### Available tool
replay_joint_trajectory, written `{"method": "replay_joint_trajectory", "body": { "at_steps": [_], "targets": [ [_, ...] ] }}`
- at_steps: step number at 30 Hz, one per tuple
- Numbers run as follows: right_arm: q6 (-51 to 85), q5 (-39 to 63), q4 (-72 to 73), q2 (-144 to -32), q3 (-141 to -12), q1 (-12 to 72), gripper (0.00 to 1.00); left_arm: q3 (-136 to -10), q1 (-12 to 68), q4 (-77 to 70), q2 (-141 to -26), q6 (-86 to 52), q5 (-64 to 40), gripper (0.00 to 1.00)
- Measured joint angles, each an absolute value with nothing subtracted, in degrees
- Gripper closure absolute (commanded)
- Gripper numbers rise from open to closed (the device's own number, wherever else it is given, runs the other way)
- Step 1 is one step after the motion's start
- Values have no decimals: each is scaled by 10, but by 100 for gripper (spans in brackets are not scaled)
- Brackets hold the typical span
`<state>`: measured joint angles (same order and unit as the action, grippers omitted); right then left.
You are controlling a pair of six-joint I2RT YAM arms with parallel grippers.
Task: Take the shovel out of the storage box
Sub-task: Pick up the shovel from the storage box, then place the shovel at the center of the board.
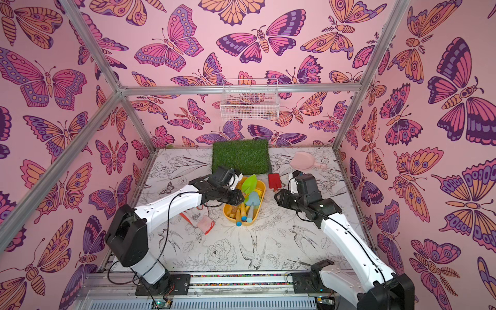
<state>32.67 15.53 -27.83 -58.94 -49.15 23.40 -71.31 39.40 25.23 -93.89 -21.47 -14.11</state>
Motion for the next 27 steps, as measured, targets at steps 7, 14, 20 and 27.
{"method": "replay_joint_trajectory", "body": {
  "at_steps": [7, 14, 20, 27],
  "targets": [
    [359, 185, -244, -566, -474, 234, 47, -640, 394, 129, -891, -215, -173, 100],
    [410, 190, -185, -545, -468, 234, 47, -591, 414, 29, -866, -206, -194, 100],
    [443, 190, -136, -546, -464, 234, 50, -591, 440, -15, -865, -192, -215, 100],
    [455, 189, -113, -556, -464, 234, 57, -590, 465, -34, -865, -175, -219, 100]
  ]
}}
